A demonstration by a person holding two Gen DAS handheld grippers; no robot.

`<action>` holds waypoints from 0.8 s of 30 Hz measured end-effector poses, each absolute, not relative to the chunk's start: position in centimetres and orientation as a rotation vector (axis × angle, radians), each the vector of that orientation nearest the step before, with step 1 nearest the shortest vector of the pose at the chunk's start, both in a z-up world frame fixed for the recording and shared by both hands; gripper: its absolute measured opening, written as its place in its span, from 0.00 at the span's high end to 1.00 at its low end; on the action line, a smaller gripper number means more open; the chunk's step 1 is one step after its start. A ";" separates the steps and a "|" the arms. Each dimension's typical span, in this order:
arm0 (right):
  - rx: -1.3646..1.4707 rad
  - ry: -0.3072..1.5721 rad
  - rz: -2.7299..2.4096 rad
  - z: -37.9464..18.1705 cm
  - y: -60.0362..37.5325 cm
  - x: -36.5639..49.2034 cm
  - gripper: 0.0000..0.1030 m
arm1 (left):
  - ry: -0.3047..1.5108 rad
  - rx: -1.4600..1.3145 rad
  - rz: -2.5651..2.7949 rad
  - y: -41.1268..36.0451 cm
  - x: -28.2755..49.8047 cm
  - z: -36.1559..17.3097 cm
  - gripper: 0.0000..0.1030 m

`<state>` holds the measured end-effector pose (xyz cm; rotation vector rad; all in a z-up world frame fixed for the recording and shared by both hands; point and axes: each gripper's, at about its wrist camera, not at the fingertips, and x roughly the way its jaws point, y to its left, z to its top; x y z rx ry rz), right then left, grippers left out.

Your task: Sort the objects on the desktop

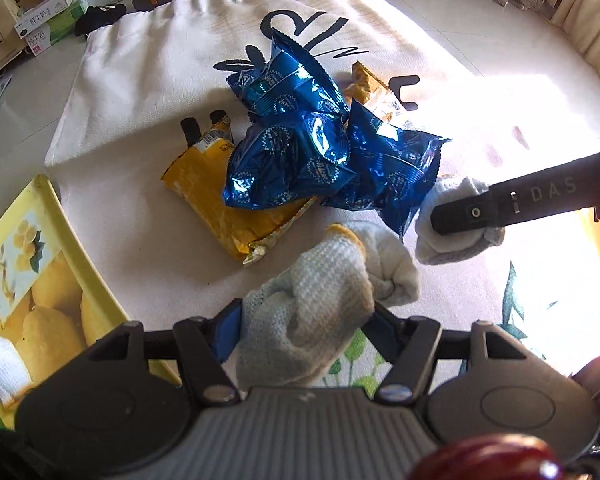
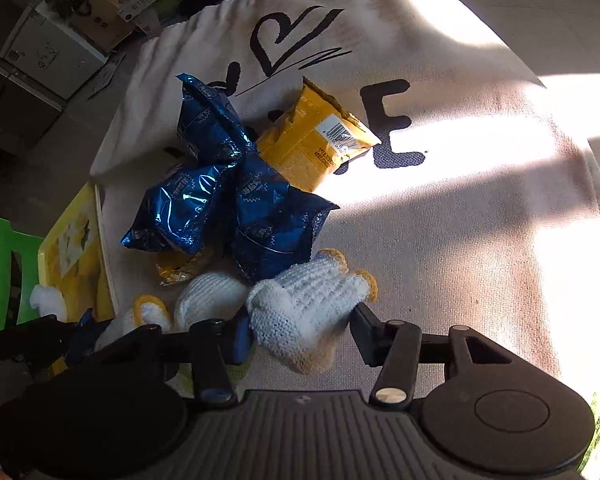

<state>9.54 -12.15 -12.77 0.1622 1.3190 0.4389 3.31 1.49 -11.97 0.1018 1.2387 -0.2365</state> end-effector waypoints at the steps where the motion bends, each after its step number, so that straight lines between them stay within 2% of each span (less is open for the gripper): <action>1: 0.169 1.313 0.448 -12.3 -12.1 8.9 0.51 | 1.232 0.094 -0.236 1.5 3.0 -11.4 0.38; 24: 0.295 1.203 0.331 -8.4 -16.7 9.8 0.51 | 1.157 -0.077 -0.166 2.2 5.1 -8.1 0.38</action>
